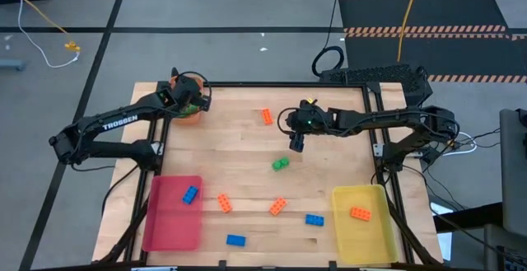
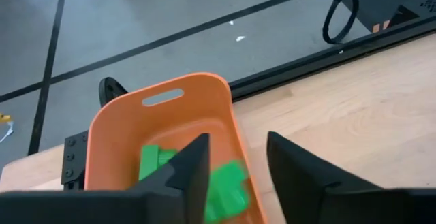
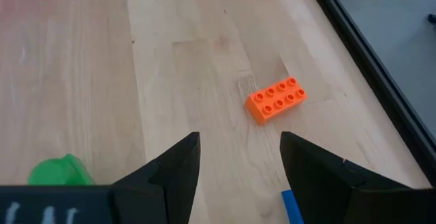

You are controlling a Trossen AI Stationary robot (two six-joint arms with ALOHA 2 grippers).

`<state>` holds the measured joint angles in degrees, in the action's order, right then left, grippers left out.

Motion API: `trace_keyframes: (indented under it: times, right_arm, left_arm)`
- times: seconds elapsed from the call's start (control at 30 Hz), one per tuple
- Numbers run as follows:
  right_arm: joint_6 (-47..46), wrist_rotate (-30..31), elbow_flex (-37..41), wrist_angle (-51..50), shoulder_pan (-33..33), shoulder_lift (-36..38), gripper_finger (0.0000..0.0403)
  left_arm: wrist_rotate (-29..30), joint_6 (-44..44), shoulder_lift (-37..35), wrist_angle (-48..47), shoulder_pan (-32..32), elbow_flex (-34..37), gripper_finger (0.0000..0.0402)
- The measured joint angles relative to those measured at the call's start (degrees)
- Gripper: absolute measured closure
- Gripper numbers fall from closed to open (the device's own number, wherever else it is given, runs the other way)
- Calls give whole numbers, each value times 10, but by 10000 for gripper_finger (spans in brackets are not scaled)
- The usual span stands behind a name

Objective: Sort & place blocks by color
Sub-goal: Put the game piece into the orange bin, then put the blue game piece into the red bin

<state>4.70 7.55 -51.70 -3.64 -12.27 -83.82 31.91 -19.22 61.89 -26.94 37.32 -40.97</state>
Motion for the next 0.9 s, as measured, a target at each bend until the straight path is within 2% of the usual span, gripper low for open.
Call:
trace_keyframes:
  times: [0.23, 0.5, 0.7, 0.9]
  right_arm:
    - [-9, 0, 0, -8, 0, 21, 206]
    - [-19, -1, 13, -9, 0, 25, 206]
    - [-44, -1, 30, -9, 0, 25, 206]
    - [-59, -1, 34, -13, 0, 24, 206]
  left_arm:
    - [-75, 4, 0, 42, -19, 0, 198]
    - [-203, 58, 0, 156, -83, 0, 192]
    - [-219, 91, 9, 187, -147, -1, 192]
    - [-269, 88, 36, 183, -209, -1, 192]
